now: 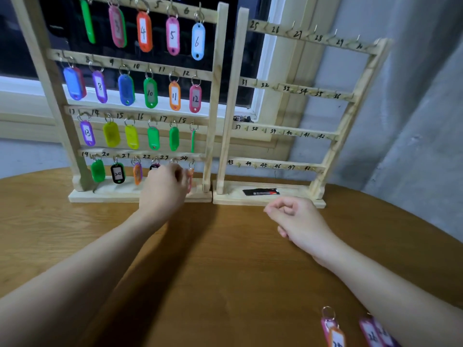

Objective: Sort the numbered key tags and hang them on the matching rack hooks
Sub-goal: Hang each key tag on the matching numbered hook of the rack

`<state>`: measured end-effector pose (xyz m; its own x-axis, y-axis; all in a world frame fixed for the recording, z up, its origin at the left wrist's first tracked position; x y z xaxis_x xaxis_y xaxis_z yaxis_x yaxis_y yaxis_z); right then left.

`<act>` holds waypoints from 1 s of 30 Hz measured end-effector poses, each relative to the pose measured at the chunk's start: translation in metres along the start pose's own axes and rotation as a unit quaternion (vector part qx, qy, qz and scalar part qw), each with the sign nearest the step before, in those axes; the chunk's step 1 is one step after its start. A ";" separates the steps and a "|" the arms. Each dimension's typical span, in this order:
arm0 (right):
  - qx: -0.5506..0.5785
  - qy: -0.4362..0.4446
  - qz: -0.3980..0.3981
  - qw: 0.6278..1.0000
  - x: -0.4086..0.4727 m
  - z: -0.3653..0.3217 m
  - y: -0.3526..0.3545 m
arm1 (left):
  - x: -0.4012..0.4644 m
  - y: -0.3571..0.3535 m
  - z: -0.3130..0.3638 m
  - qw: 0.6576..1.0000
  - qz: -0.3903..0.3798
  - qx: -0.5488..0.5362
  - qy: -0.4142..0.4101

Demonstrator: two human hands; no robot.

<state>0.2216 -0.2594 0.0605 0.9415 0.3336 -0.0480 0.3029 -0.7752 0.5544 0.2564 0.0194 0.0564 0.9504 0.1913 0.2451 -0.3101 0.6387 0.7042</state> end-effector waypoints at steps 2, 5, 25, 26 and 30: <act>-0.004 0.002 0.002 1.000 -0.011 0.001 0.006 | -0.003 0.006 0.009 1.000 0.015 -0.004 -0.008; -0.015 0.003 0.009 1.000 -0.021 0.003 0.011 | 0.000 0.011 0.022 0.999 0.029 0.001 -0.015; -0.036 -0.021 -0.033 0.999 -0.031 0.015 0.007 | -0.005 -0.005 0.013 0.999 -0.019 0.038 0.027; -0.040 -0.026 -0.035 0.998 -0.035 0.015 0.008 | -0.009 -0.006 0.014 0.998 -0.032 0.054 0.028; -0.036 -0.048 -0.042 0.997 -0.052 0.014 0.015 | -0.031 -0.021 0.023 0.982 -0.153 0.107 -0.010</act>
<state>0.1794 -0.2958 0.0602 0.9238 0.3410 -0.1740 0.3738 -0.7048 0.6029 0.2331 -0.0168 0.0491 0.9999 -0.0003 0.0117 -0.0100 0.4926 0.8702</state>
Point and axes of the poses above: each hand's wrist, its own x-axis towards the middle knuckle, its own y-axis out of the back of the hand, z = x × y, the point moved 4 cm from there along x, towards the middle knuckle, and after that the axes turned 15 degrees about -z, right-handed, at the moved point
